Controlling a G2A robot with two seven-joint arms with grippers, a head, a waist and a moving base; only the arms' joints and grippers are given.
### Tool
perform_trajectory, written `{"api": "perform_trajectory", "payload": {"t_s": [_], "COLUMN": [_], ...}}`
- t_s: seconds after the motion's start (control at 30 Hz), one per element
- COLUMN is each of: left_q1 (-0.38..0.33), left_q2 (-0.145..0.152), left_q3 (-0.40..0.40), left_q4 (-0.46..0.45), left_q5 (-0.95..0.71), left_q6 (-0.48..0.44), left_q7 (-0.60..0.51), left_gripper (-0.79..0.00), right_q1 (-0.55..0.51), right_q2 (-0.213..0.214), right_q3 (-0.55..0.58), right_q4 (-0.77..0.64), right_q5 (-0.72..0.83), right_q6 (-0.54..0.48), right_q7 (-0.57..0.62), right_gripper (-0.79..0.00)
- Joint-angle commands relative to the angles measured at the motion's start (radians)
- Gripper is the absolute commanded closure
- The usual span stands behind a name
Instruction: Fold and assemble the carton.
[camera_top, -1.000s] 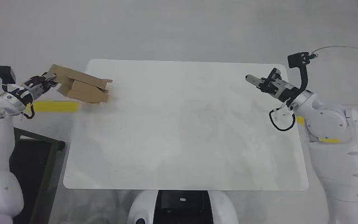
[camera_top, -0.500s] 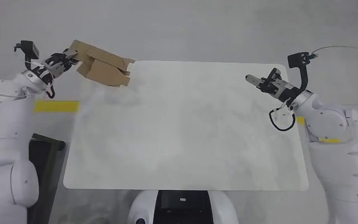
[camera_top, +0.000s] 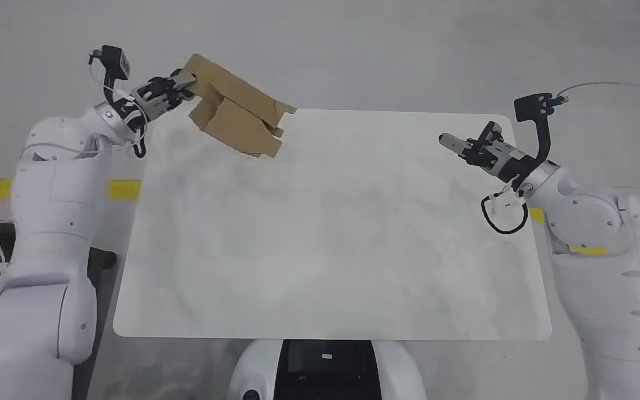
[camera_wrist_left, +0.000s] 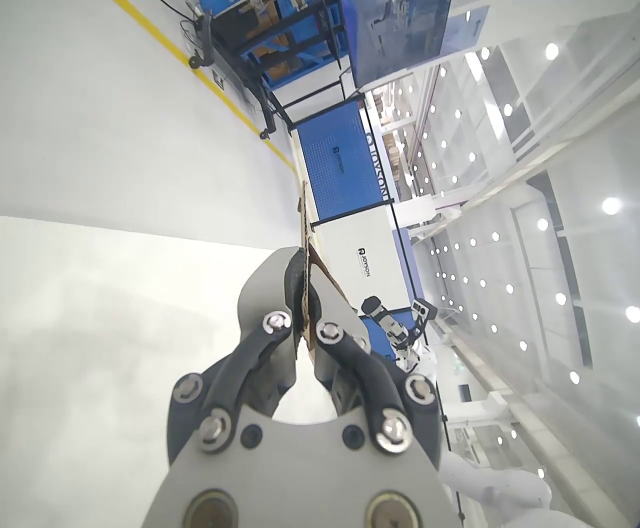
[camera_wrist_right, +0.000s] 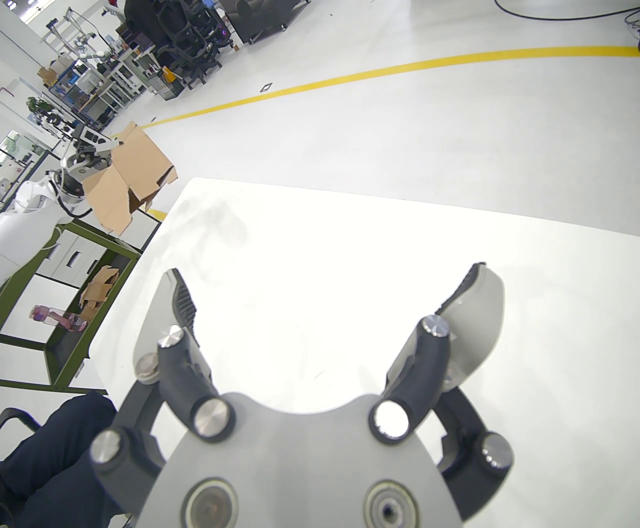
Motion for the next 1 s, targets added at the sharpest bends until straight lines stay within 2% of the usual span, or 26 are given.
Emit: {"api": "perform_trajectory", "payload": {"t_s": [0.0,0.17,0.33,0.7,0.97], "left_q1": [0.009,0.031,0.06,0.131,0.134], "left_q2": [-0.014,-0.044,-0.06,-0.071,-0.071], "left_q3": [0.029,0.088,0.126,0.172,0.172], "left_q4": [-0.031,-0.107,-0.182,-0.289,-0.295], "left_q5": [-0.011,-0.044,-0.074,-0.084,-0.086], "left_q6": [0.002,0.019,0.037,0.069,0.074], "left_q7": [-0.001,0.001,-0.018,-0.044,-0.048], "left_gripper": [0.0,0.0,0.0,0.0,0.0], "right_q1": [0.0,0.0,0.0,0.0,0.0], "right_q2": [0.0,0.0,0.0,0.0,0.0], "right_q3": [0.0,0.0,0.0,0.0,0.0], "right_q4": [0.0,0.0,0.0,0.0,0.0], "right_q5": [0.0,0.0,0.0,0.0,0.0], "right_q6": [0.0,0.0,0.0,0.0,0.0], "right_q7": [0.0,0.0,0.0,0.0,0.0], "right_gripper": [-0.785,-0.785,-0.785,-0.785,-0.785]}}
